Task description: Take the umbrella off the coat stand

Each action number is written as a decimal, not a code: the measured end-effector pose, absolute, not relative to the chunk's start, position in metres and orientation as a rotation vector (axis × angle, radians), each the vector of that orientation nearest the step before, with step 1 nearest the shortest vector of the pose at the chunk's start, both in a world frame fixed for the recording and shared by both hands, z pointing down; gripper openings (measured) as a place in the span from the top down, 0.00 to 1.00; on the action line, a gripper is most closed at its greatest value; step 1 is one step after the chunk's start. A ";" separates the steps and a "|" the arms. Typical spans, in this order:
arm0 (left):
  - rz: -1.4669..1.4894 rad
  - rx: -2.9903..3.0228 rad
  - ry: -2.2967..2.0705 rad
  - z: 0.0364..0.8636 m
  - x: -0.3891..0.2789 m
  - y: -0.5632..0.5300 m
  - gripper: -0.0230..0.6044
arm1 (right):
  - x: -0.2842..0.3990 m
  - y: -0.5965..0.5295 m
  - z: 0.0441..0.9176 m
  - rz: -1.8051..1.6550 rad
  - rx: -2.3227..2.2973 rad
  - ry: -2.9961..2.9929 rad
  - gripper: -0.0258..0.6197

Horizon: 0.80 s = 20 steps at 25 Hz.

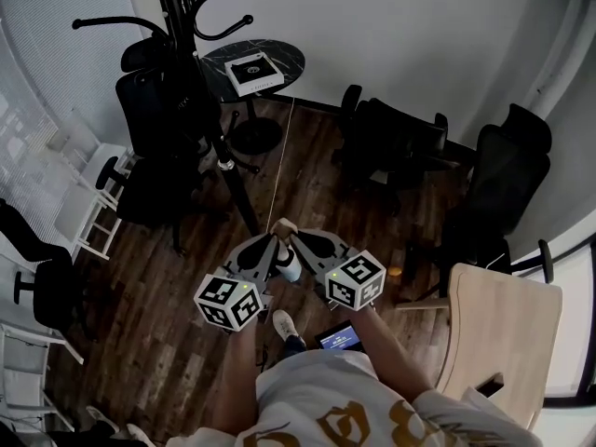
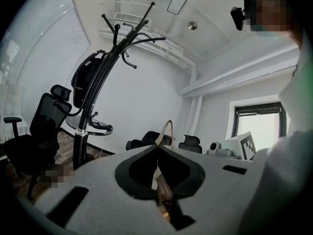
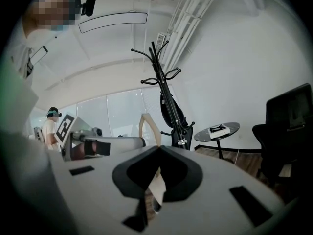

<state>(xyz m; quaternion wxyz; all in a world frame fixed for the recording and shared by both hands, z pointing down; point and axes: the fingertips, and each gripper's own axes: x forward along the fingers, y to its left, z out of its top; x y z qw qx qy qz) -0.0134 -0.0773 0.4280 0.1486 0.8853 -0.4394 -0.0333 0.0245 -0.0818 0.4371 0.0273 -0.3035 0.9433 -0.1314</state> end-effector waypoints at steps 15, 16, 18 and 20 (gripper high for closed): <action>-0.116 2.554 -1.280 0.417 0.004 -0.025 0.93 | 0.042 -0.029 0.425 -0.409 -0.864 2.910 0.94; -0.114 2.555 -1.281 0.417 0.004 -0.023 0.93 | 0.042 -0.026 0.424 -0.409 -0.857 2.909 0.94; -0.115 2.558 -1.285 0.415 0.005 -0.017 0.93 | 0.042 -0.021 0.423 -0.410 -0.845 2.905 0.94; -0.119 2.556 -1.292 0.416 0.004 -0.012 0.93 | 0.041 -0.017 0.424 -0.410 -0.835 2.906 0.94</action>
